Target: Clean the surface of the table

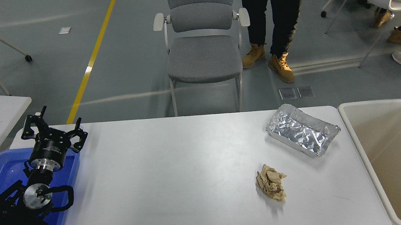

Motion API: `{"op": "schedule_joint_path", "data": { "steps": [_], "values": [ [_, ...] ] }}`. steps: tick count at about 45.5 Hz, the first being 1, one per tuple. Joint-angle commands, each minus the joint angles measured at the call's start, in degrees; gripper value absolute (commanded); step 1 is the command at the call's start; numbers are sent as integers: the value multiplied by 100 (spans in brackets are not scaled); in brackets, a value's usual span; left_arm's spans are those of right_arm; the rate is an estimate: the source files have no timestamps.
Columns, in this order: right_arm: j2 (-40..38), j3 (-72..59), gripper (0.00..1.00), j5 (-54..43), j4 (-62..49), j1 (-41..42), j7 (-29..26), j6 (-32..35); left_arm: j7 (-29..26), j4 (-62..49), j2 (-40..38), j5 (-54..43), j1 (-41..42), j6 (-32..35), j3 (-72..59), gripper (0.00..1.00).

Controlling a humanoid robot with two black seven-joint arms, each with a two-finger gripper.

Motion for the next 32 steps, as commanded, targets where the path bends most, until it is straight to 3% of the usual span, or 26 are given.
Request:
{"op": "schedule_joint_path", "data": {
  "steps": [1,19,32],
  "values": [
    [-61,-425,0,21,34,-531,-22,-21,0,-3,0,0,0,0,0,100],
    [18,-1453,0,30,623,-742,4,-355,0,-3,0,0,0,0,0,100],
    [414,-1471,0,30,755,-997,4,-531,0,5,0,0,0,0,0,100]
  ]
}}
